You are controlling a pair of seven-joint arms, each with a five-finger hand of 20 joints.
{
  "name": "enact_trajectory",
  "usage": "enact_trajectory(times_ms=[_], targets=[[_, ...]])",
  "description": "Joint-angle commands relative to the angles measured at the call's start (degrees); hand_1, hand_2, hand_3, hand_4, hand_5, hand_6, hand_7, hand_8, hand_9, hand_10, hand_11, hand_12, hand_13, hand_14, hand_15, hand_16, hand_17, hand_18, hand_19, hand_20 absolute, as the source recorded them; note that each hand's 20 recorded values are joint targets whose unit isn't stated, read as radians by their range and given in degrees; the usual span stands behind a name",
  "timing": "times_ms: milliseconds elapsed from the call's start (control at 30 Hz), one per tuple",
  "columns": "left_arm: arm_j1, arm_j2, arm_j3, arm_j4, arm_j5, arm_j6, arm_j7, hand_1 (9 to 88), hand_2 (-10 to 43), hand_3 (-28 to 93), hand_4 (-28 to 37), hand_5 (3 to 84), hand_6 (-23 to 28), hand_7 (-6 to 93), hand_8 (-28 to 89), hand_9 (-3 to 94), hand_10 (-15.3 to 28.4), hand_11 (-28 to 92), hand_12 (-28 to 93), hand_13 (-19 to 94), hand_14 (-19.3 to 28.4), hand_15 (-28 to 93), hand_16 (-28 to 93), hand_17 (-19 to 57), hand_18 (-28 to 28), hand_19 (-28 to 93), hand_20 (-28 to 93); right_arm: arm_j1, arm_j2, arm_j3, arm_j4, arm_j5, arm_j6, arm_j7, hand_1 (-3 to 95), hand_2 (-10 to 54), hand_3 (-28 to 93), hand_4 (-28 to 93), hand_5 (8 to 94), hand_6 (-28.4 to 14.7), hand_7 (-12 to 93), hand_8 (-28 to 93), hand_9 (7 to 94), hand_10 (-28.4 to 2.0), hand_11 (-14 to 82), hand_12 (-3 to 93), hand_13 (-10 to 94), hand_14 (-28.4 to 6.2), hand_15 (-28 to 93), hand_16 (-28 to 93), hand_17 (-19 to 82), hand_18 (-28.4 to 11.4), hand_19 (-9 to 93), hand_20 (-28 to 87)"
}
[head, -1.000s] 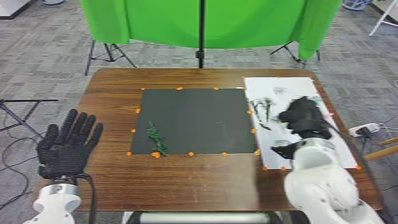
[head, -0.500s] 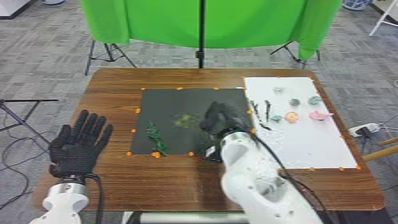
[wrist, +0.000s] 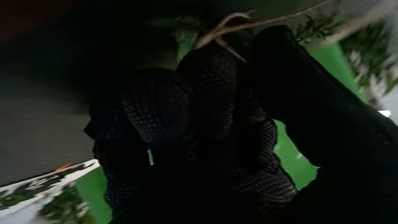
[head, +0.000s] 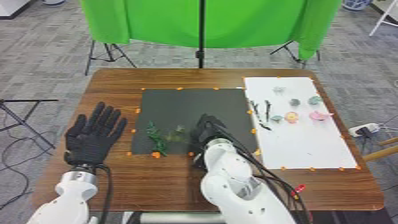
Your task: Arrange flowers
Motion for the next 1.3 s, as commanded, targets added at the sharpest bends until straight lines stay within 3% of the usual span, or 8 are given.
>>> enact_trajectory(times_ms=[33, 167, 267, 400, 767, 933, 1133, 1300], targets=[[-0.47, 0.08, 1.46, 1.04, -0.48, 0.29, -1.78, 29.2, 16.6, 80, -28.3, 50.1, 9.8, 9.3, -9, 43.7, 16.0, 21, 11, 33, 16.7, 38, -8, -7.6, 13.8, 38, 12, -1.20, -1.19, -0.23, -0.38, -0.89, 2.11, -0.22, 43.0, -9.5, 77, -19, 72.7, -3.4, 53, 15, 75.9, -16.7, 59.5, 33.6, 75, -14.3, 71, 28, 39, -28.4, 93, 26], [0.03, 0.20, 1.02, 0.79, -0.32, 0.41, -1.13, 29.1, 16.5, 80, -28.3, 50.1, 9.8, 9.4, -9, 43.7, 16.0, 21, 11, 33, 16.6, 38, -8, -7.6, 13.8, 38, 12, -1.22, -0.76, -0.29, -1.74, -0.65, 1.56, -0.87, 39.0, -9.5, 76, -21, 72.2, -5.1, 47, 14, 73.8, -17.7, 59.0, 31.0, 73, -14.8, 71, 28, 37, -28.4, 93, 26], [0.46, 0.09, 0.63, 1.08, 0.55, -2.02, -1.12, 29.2, 16.8, 81, -28.1, 52.6, 10.5, 11.4, -9, 44.3, 16.3, 21, 12, 33, 16.6, 38, -8, -7.5, 13.8, 38, 12, -0.85, -0.24, -0.11, -3.15, 1.26, -0.48, -0.61, 36.7, -9.5, 77, -23, 72.4, -5.6, 44, 12, 73.3, -18.0, 58.8, 30.8, 72, -15.1, 71, 28, 37, -28.4, 93, 25], [0.41, -0.24, 0.75, 0.86, 0.10, -1.28, -0.77, 29.4, 17.1, 82, -27.6, 56.7, 11.2, 16.3, -9, 46.7, 16.8, 24, 13, 34, 16.6, 38, -7, -7.3, 13.7, 37, 12, -0.92, 0.29, -0.24, -4.18, 0.65, 1.41, -0.95, 32.5, -9.5, 79, -24, 71.5, -6.4, 43, -9, 72.0, -18.4, 58.8, 30.7, 71, -15.4, 71, 28, 36, -28.4, 93, 24], [3.04, -2.32, -0.83, -0.31, -0.27, -1.60, 1.81, 29.7, 16.7, 82, -27.6, 53.1, 10.3, 14.4, -9, 45.0, 16.5, 24, 13, 33, 16.5, 38, -7, -7.4, 13.8, 38, 13, -0.88, 6.77, 7.68, -10.40, 3.04, 8.33, -4.81, 30.3, -9.5, 78, -21, 70.8, -7.8, 30, -12, 72.0, -19.0, 55.1, 28.3, 70, -15.8, 70, 27, 37, -28.4, 93, 23], [4.71, -2.26, -1.53, -1.15, -0.12, -1.29, 3.08, 29.7, 16.7, 82, -27.7, 52.9, 10.3, 14.3, -9, 44.8, 16.4, 24, 13, 33, 16.4, 38, -7, -7.4, 13.8, 38, 13, 2.24, 10.62, 15.20, -8.30, -3.37, 2.77, -2.96, 35.5, -9.5, 79, -24, 69.6, -7.3, 24, -12, 70.5, -18.3, 56.2, 29.3, 69, -15.7, 72, 28, 35, -28.4, 93, 23], [4.86, -2.46, -1.27, -1.25, -0.27, -1.60, 3.44, 29.8, 16.6, 82, -28.1, 52.7, 10.2, 14.1, -9, 44.7, 16.4, 24, 13, 33, 16.5, 38, -7, -7.3, 13.8, 38, 13, 3.00, 13.87, 18.09, -6.05, -3.74, 0.53, -1.71, 35.5, -9.5, 78, -27, 70.2, -7.9, 18, -11, 70.5, -18.3, 56.5, 29.6, 68, -15.9, 74, 31, 35, -28.4, 93, 26], [4.61, -2.43, -1.26, -1.31, -0.28, -1.67, 3.70, 29.6, 16.1, 81, -28.2, 52.7, 10.3, 13.9, -9, 44.8, 16.5, 24, 13, 33, 16.5, 38, -7, -7.4, 13.8, 38, 13, 4.29, 14.73, 17.66, -3.01, -3.12, -6.28, -1.51, 32.9, -9.5, 73, -28, 68.3, -8.9, 12, -10, 70.3, -18.6, 55.8, 29.6, 67, -16.3, 74, 31, 35, -28.4, 92, 26]])
